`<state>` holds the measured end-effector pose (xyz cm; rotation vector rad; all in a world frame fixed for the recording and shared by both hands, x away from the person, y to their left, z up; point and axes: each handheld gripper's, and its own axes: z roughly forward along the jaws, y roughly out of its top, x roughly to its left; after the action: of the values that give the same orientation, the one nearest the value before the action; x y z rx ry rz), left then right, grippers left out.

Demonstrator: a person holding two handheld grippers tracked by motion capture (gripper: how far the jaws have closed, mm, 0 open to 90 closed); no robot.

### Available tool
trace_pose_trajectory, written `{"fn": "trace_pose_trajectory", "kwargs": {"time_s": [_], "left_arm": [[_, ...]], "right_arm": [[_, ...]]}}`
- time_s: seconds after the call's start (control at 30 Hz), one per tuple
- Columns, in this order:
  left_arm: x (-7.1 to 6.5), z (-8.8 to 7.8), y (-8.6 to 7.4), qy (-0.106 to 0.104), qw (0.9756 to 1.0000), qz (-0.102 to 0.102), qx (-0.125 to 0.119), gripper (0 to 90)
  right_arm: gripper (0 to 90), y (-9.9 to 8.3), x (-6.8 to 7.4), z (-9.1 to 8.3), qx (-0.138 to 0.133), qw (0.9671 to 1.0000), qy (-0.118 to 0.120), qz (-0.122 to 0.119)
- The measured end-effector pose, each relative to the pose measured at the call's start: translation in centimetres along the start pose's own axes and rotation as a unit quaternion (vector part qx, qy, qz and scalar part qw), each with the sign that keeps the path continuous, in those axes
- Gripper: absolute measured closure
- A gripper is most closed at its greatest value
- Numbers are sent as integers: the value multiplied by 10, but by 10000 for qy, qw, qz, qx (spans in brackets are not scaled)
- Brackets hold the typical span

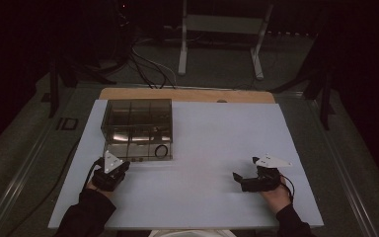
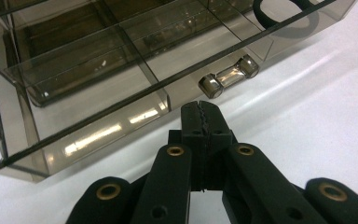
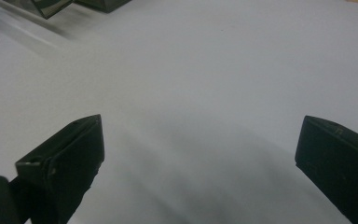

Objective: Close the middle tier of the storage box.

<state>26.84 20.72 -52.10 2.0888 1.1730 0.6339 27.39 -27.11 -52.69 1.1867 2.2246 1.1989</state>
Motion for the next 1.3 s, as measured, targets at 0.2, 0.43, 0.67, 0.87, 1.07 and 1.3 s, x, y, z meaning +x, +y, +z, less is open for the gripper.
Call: {"fn": "trace_pose_trajectory", "kwargs": {"time_s": [0.2,0.43,0.67,0.87,1.07,1.3], "left_arm": [[-1,3,1,77,9999,117,-28,900],[1,5,1,84,9998,165,-13,900],[0,8,0,132,9997,204,-54,900],[0,10,0,141,9996,235,-38,900],[0,10,1,130,9996,260,-38,900],[1,10,1,94,9997,240,-30,900]], "right_arm": [[13,0,0,0,-7,10000,-6,-11],[13,0,0,0,2,10000,16,-16],[13,0,0,1,-1,10000,26,-12],[13,0,0,1,8,10000,37,-15],[13,0,0,1,11,10000,49,-10],[13,0,0,1,10,10000,43,-8]]}}
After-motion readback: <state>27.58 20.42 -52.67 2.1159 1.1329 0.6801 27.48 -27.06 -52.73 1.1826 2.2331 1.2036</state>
